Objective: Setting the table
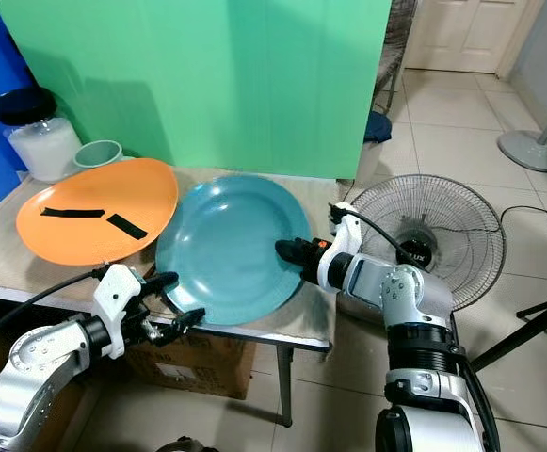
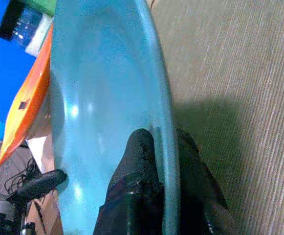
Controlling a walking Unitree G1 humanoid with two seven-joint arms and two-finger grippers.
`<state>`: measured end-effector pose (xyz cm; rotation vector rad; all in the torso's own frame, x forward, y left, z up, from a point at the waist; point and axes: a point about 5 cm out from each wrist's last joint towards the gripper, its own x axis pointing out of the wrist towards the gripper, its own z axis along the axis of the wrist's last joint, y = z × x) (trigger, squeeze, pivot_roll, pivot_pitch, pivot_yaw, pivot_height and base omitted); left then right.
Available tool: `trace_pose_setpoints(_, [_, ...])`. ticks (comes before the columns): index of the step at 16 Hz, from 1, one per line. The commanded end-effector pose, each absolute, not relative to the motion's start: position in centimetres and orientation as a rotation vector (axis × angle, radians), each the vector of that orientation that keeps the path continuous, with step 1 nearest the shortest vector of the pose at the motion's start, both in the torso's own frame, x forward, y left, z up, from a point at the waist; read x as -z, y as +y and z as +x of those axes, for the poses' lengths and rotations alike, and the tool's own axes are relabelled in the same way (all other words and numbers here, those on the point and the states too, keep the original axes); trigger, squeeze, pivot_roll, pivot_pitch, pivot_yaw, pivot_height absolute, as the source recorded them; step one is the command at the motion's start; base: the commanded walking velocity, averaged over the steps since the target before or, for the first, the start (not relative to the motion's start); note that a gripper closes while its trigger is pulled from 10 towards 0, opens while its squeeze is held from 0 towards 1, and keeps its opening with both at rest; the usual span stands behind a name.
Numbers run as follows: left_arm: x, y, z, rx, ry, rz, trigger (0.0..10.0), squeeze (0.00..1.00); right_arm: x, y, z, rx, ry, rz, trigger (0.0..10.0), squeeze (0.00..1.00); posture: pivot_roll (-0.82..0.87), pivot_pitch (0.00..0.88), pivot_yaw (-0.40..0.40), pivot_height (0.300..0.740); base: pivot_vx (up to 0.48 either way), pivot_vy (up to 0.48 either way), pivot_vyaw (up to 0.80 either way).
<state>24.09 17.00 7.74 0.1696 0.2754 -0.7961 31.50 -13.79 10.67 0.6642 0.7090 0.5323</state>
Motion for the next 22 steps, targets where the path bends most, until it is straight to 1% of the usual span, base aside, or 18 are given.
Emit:
trace_pose_setpoints(1, [-8.4,16.9,24.6,0.786,0.251,0.184,10.0,0.56,-10.9,-13.8,31.7,-0.529,0.707,0.680,0.0,0.00,0.01,0.000,0.062,0.740,0.000,0.000,0.00])
trace_pose_setpoints(3, [-10.4,16.0,25.3,0.780,0.155,0.184,10.0,0.49,-11.2,-14.1,31.8,-0.515,0.693,0.702,0.0,0.00,0.01,0.000,0.063,0.740,0.000,0.000,0.00])
trace_pose_setpoints(4, [-11.4,15.3,25.5,0.781,0.106,0.169,10.0,0.40,-11.5,-14.5,31.9,-0.503,0.677,0.716,0.0,0.00,0.01,0.000,0.064,0.740,0.000,0.000,0.00])
trace_pose_setpoints(5, [-12.3,14.7,25.5,0.784,0.068,0.155,10.0,0.18,-11.8,-14.8,31.9,-0.492,0.659,0.730,0.0,0.00,0.01,0.000,0.062,0.740,0.000,0.000,0.00])
trace_pose_setpoints(6, [-13.7,13.7,25.5,0.791,0.006,0.135,10.0,0.00,-12.5,-15.5,32.0,-0.471,0.627,0.757,0.0,0.00,0.01,0.000,0.061,0.740,0.000,0.000,0.00])
trace_pose_setpoints(9, [-16.7,11.4,24.8,0.804,-0.117,0.093,10.0,0.00,-15.1,-18.7,31.7,-0.398,0.500,0.794,0.0,0.00,0.00,0.000,0.065,0.740,0.000,0.000,0.00])
trace_pose_setpoints(11, [-17.6,11.0,24.4,0.777,-0.153,0.097,10.0,0.00,-17.2,-20.5,31.3,-0.376,0.384,0.782,0.0,0.00,-0.01,0.000,0.069,0.740,0.000,0.000,0.00])
trace_pose_setpoints(12, [-18.0,11.2,24.1,0.740,-0.167,0.110,10.0,0.00,-18.4,-21.3,30.9,-0.354,0.335,0.730,10.0,0.00,-0.02,0.000,0.074,0.740,0.000,0.000,0.00])
trace_pose_setpoints(13, [-18.3,11.4,24.0,0.696,-0.171,0.116,10.0,0.00,-19.0,-21.5,30.4,-0.354,0.311,0.702,10.0,0.00,-0.03,0.000,0.079,0.740,0.000,0.000,0.00])
trace_pose_setpoints(14, [-18.3,12.0,24.0,0.598,-0.150,0.125,10.0,0.00,-19.9,-21.8,29.6,-0.344,0.248,0.623,10.0,0.00,-0.03,0.000,0.084,0.740,0.000,0.000,0.00])
trace_pose_setpoints(15, [-18.5,12.6,23.8,0.535,-0.150,0.128,10.0,0.00,-20.2,-21.8,28.9,-0.332,0.216,0.589,10.0,0.00,-0.04,0.000,0.088,0.740,0.000,0.000,0.00])
trace_pose_setpoints(16, [-18.7,13.1,23.5,0.466,-0.159,0.159,10.0,0.00,-20.2,-22.0,28.1,-0.292,0.173,0.627,10.0,0.00,-0.04,0.000,0.095,0.740,0.000,0.000,-0.74])
trace_pose_setpoints(18, [-18.2,13.8,23.0,0.351,-0.143,0.156,10.0,0.00,-19.4,-22.8,26.8,-0.187,0.160,0.622,10.0,0.00,-0.06,0.000,0.111,0.740,0.000,0.000,-0.75])
trace_pose_setpoints(20, [-17.4,13.8,22.5,0.300,-0.105,0.152,10.0,0.00,-18.9,-23.7,25.8,-0.092,0.143,0.661,10.0,0.00,-0.08,0.000,0.124,0.740,0.000,0.000,-0.75])
trace_pose_setpoints(22, [-17.1,13.5,22.5,0.272,-0.097,0.164,10.0,0.00,-18.6,-24.2,25.2,-0.058,0.141,0.659,10.0,0.00,-0.08,0.000,0.123,0.740,0.000,0.000,-0.75])
